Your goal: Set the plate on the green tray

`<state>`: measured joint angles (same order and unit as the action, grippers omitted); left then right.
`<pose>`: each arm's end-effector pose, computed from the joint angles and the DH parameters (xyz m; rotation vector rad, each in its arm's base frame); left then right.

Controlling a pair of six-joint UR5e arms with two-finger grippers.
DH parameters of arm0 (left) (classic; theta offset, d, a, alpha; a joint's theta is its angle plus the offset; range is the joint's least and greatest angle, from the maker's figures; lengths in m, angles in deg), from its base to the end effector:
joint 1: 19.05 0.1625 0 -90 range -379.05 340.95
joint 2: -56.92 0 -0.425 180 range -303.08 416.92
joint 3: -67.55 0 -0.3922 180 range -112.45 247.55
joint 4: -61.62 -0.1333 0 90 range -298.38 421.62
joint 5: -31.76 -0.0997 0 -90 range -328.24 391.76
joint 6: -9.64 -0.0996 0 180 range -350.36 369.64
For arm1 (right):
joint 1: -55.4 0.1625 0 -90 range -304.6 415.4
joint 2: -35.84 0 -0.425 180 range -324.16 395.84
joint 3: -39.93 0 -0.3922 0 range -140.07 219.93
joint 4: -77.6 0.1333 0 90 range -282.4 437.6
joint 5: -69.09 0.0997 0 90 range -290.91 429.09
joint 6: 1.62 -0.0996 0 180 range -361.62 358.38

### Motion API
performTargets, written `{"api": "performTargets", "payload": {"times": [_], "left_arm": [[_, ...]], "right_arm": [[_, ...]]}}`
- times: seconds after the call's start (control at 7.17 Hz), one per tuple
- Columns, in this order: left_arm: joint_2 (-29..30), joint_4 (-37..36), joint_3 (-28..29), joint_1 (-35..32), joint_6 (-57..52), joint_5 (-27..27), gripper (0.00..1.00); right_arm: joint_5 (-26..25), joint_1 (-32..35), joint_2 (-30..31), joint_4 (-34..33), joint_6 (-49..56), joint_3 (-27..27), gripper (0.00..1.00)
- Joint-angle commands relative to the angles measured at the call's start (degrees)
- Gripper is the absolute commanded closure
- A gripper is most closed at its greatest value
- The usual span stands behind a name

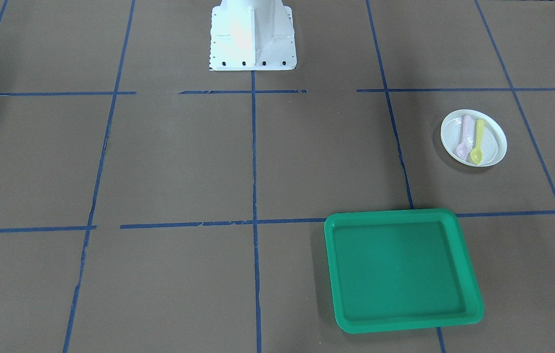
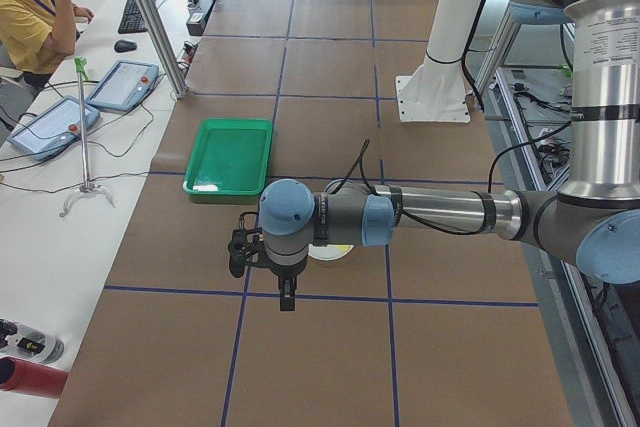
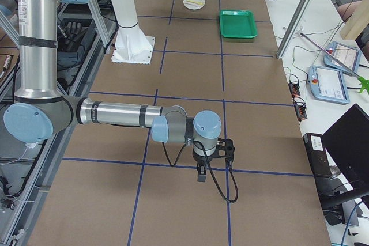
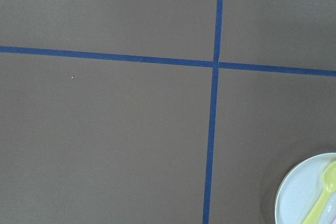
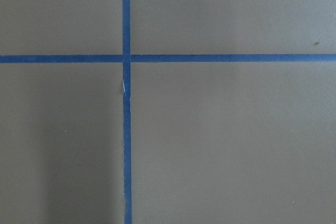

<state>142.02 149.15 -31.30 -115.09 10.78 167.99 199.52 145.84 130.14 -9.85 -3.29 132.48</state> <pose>-0.1091 -0.4474 0.6252 0.0589 0.8055 -0.1080 0.0722 -0.4604 0.6727 0.0058 -0.7058 0.0304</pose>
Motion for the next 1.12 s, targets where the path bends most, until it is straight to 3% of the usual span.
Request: {"api": "performTargets", "payload": {"times": [0.0, 0.56, 0.98], "left_arm": [[0.1, 0.1, -1.3, 0.1, 0.0, 0.0, 0.0], [-0.6, 3.6, 0.8, 0.6, 0.4, 0.8, 0.0], [-0.6, 11.8, 3.0, 11.5, 3.2, 4.0, 0.0]], "right_arm": [[0.0, 0.0, 0.0, 0.0, 0.0, 0.0, 0.0], [0.0, 0.0, 0.0, 0.0, 0.0, 0.0, 0.0], [0.0, 0.0, 0.0, 0.0, 0.0, 0.0, 0.0]]}}
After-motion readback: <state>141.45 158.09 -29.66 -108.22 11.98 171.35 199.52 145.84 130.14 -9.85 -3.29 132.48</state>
